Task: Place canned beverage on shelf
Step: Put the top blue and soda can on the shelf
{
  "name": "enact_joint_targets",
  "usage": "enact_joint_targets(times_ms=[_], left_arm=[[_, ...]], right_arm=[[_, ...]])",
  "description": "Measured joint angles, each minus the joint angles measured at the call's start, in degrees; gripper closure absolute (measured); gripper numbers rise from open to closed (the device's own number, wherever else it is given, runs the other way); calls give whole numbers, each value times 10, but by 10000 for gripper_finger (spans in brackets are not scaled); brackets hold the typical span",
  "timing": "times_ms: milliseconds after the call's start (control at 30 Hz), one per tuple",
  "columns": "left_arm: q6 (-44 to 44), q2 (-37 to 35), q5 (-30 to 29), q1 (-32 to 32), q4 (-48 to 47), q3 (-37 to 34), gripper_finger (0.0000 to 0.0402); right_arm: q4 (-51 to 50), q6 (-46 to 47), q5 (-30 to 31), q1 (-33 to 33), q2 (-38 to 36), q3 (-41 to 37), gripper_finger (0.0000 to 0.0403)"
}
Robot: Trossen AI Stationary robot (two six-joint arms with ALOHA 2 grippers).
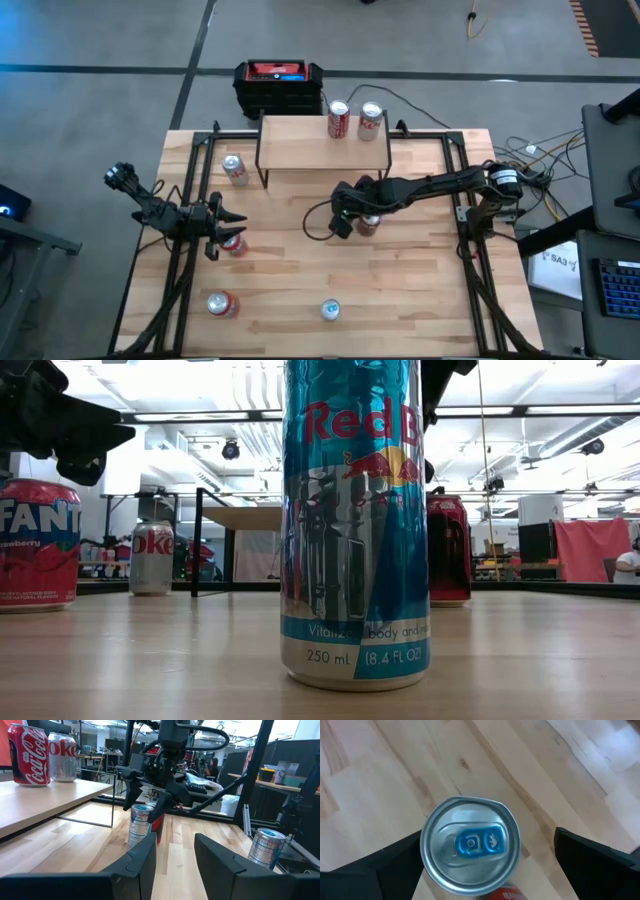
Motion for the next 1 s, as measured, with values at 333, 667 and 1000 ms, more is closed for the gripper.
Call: enact_joint_targets(times_ms=[333,667,1000], left_arm=[[0,0,0,0,0,0,283],[0,0,0,0,0,0,283],[0,0,0,0,0,0,283]], right_arm=[[13,27,-14,1,0,0,146],[17,126,-21,2,0,0,183],[9,364,22,2,1,0,180]])
